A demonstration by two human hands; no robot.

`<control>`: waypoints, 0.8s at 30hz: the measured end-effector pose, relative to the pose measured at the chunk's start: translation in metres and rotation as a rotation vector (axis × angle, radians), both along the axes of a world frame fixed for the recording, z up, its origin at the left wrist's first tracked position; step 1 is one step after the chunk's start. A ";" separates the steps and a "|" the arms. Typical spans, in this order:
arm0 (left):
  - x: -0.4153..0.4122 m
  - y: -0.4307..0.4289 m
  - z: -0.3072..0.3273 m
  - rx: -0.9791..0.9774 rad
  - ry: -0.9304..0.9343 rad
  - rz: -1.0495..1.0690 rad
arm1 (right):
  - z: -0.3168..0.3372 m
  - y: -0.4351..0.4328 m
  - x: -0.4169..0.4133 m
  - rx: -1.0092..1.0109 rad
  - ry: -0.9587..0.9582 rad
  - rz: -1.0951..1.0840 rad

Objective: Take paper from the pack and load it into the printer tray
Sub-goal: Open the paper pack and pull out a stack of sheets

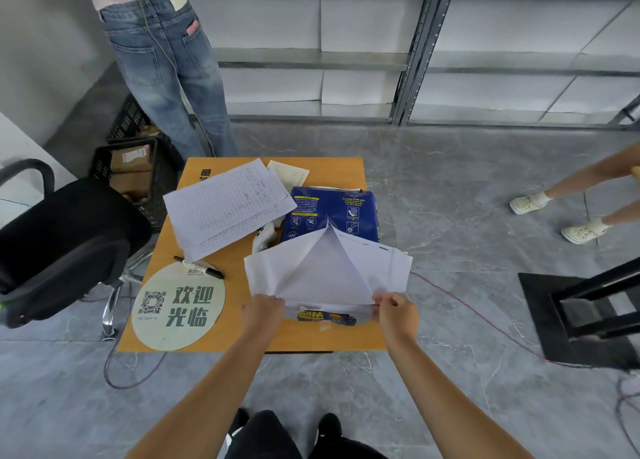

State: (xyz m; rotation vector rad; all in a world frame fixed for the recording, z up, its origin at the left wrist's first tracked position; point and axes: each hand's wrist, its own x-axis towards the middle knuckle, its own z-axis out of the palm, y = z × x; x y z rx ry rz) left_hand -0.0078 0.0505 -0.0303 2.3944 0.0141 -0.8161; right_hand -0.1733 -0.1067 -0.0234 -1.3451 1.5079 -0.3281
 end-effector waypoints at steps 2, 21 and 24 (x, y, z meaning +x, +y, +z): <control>0.004 -0.006 0.002 -0.027 0.067 0.099 | 0.002 0.000 -0.001 0.055 -0.092 -0.090; 0.003 0.014 -0.003 -0.091 -0.024 0.036 | 0.003 0.002 -0.006 0.130 -0.204 -0.095; 0.002 0.010 0.000 -0.012 -0.015 -0.005 | 0.003 0.007 -0.024 0.195 -0.298 -0.102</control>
